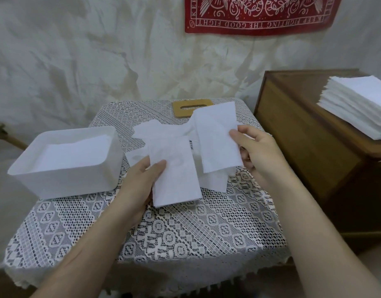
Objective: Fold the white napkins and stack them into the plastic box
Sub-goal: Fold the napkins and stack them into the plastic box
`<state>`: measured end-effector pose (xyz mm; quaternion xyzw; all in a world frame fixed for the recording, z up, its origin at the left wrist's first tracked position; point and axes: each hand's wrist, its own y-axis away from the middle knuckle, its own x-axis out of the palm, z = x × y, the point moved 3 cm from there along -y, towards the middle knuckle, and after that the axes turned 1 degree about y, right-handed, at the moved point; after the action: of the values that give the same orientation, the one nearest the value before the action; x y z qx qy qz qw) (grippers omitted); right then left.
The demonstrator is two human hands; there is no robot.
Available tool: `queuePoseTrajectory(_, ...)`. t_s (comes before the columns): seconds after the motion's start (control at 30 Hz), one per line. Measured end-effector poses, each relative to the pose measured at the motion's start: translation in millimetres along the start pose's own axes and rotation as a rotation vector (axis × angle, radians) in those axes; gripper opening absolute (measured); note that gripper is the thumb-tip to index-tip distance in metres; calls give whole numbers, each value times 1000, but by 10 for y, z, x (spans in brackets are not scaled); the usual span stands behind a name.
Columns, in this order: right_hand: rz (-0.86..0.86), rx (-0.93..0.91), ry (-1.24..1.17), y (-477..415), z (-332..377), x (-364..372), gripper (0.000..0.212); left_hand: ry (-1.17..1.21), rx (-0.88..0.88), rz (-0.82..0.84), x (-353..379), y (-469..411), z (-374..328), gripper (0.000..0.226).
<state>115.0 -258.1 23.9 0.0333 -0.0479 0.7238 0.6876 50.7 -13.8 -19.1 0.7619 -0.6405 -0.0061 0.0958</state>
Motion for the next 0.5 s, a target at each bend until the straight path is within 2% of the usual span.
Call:
queuePoseTrajectory(0.13, 86, 44, -100, 18, -41, 62, 6, 30, -10, 8, 10, 28, -2, 21)
queuePoseTrajectory(0.23, 178, 96, -90, 48, -114, 202, 5, 88, -33, 12, 45, 40, -2, 17)
queuePoseTrajectory(0.33, 213, 102, 100, 98, -181, 333, 4, 108, -34, 22, 84, 47, -8, 19)
queuePoseTrajectory(0.5, 92, 32, 459, 53, -244, 360, 13, 124, -41, 1, 108, 39, -1, 16)
